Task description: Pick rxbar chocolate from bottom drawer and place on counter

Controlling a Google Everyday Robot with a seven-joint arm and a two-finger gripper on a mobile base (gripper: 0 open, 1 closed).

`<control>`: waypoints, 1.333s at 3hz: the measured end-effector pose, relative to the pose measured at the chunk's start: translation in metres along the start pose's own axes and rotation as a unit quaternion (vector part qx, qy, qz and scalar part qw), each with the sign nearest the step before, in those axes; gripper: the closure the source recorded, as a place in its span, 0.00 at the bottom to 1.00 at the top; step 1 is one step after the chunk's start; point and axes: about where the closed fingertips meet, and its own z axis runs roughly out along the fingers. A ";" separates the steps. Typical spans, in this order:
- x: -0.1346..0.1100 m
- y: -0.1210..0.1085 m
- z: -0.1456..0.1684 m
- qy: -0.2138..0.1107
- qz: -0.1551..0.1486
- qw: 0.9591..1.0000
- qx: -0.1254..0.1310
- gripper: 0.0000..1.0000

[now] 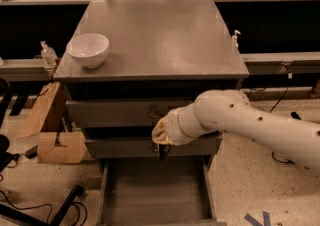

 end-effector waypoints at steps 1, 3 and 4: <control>-0.022 -0.046 -0.068 0.014 0.002 0.999 0.030 1.00; -0.059 -0.121 -0.178 0.048 0.023 0.993 0.104 1.00; -0.059 -0.121 -0.178 0.048 0.023 0.993 0.104 1.00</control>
Offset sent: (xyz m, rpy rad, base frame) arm 0.0427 -0.0378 0.2464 0.0313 -0.1726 -0.1758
